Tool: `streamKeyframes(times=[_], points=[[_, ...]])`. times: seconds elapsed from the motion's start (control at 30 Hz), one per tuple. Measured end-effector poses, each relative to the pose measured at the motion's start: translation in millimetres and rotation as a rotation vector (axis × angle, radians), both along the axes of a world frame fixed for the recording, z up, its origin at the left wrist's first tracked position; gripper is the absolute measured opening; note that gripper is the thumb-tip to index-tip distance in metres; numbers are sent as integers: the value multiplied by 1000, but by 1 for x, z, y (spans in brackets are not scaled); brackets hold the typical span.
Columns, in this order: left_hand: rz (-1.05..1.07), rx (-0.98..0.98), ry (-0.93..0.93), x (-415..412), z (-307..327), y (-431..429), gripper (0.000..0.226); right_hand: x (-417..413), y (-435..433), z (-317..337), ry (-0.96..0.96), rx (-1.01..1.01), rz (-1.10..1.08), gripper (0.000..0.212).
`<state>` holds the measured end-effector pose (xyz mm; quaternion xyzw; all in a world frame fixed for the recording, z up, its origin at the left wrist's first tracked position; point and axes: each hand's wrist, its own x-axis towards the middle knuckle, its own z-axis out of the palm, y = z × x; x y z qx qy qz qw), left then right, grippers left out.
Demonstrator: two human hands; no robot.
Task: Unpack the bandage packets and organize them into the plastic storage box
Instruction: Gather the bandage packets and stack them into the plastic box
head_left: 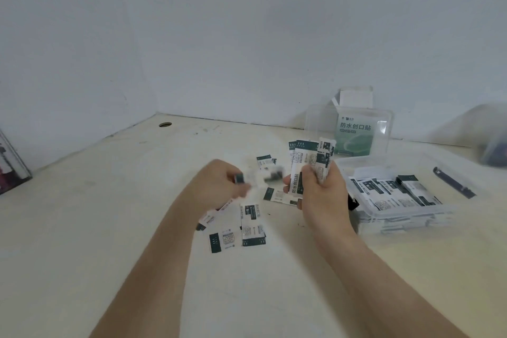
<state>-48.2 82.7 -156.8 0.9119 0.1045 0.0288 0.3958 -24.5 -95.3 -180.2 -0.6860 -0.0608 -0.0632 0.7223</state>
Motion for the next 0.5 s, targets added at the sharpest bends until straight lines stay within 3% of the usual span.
streamKeyframes(times=[0.07, 0.17, 0.2, 0.23, 0.33, 0.4, 0.5], points=[[74, -165, -205, -8, 8, 15, 14, -2, -2, 2, 24, 5, 23, 15], [-85, -479, -319, -17, 18, 18, 15, -5, -7, 7, 137, 8, 136, 16], [-155, -448, -295, -17, 17, 13, 15, -7, -8, 10, 192, 26, 220, 18], [-201, -299, -255, -15, 14, 7, 15, -9, -9, 13, 251, 47, 315, 20], [-204, 278, -146, -6, 6, -11, 16, -16, -11, 16, 379, 94, 492, 21], [-152, 353, -145, -4, 4, -15, 16, -17, -11, 17, 437, 122, 534, 20], [-98, 283, -184, -5, 1, -23, 11, -15, -9, 16, 479, 113, 586, 29]])
